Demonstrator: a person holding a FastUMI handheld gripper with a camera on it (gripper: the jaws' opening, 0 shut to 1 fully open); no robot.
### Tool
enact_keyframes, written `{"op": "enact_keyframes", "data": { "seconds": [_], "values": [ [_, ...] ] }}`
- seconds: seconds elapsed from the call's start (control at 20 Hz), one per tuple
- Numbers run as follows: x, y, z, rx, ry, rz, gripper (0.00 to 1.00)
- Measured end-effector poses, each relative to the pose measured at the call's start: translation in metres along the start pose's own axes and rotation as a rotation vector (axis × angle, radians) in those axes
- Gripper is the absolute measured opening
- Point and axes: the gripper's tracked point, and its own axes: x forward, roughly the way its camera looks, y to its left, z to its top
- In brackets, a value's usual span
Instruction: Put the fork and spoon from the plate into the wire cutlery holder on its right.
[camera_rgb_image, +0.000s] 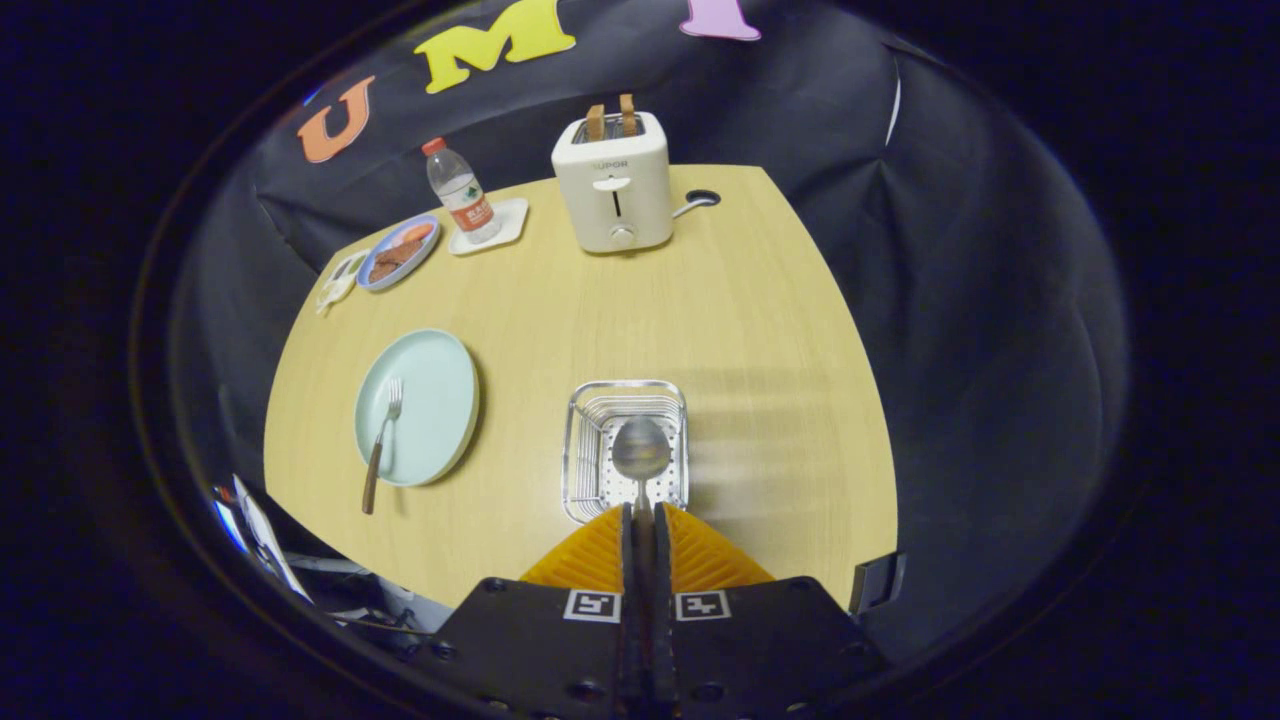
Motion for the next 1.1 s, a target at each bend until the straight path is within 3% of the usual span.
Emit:
{"op": "enact_keyframes", "data": {
  "seconds": [0.3,0.45,0.6,0.65,0.8,1.1],
  "values": [
    [0.001,-0.003,0.005,-0.052,0.013,0.043,0.08],
    [0.002,-0.003,0.011,-0.083,-0.002,0.045,0.02],
    [0.002,0.002,0.011,-0.076,-0.005,0.054,0.02],
    [0.002,0.005,0.009,-0.077,-0.001,0.060,0.14],
    [0.001,0.020,0.008,-0.067,-0.016,0.081,0.15],
    [-0.001,0.076,0.016,-0.095,-0.117,0.121,0.52]
  ]
}}
